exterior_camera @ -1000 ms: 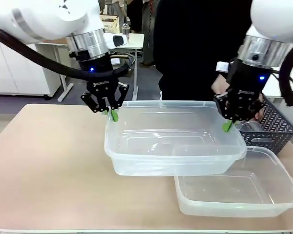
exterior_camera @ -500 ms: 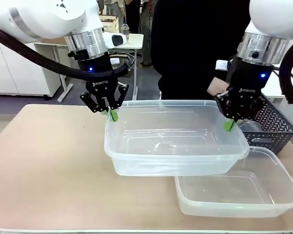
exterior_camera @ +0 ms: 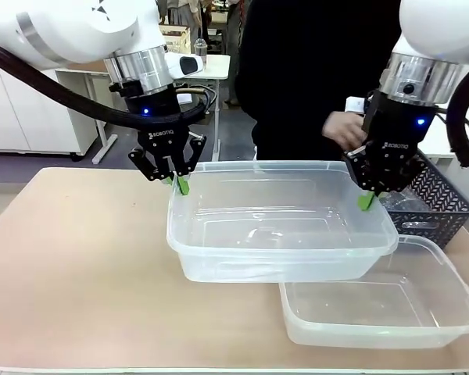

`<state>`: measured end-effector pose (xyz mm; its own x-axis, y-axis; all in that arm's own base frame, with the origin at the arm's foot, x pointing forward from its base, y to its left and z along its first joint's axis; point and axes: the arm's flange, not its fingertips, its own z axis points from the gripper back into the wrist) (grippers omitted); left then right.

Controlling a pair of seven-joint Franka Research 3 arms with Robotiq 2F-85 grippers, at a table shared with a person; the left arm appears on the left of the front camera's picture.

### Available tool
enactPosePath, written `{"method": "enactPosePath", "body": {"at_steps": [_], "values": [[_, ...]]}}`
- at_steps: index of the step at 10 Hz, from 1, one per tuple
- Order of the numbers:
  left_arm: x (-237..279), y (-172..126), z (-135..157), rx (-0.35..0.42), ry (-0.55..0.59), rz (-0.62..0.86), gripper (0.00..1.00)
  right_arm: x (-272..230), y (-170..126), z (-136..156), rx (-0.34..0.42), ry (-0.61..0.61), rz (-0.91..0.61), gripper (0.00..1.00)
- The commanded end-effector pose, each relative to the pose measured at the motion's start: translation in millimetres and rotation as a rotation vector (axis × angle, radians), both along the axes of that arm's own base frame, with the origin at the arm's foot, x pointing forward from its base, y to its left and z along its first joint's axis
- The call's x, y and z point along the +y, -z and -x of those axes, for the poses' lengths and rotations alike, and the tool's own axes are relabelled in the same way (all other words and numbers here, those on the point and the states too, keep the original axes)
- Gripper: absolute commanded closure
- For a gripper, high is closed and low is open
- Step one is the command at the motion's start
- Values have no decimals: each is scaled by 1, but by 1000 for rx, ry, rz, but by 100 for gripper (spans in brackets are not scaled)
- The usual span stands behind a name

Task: Sort the waste into each basket.
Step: Offer the picked Organizing box to the human.

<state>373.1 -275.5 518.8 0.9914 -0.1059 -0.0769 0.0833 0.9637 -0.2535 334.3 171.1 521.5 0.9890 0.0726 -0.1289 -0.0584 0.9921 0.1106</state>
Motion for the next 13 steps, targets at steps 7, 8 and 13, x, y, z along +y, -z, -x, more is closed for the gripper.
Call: {"method": "enactPosePath", "body": {"at_steps": [7, 8, 13], "values": [[3, -3, 3, -9, 12, 13, 93, -1, -4, -1, 1, -3, 14, 94], [3, -3, 3, -9, 12, 13, 93, -1, -4, -1, 1, -3, 14, 94], [3, -3, 3, -9, 12, 13, 93, -1, -4, -1, 1, -3, 14, 94]]}}
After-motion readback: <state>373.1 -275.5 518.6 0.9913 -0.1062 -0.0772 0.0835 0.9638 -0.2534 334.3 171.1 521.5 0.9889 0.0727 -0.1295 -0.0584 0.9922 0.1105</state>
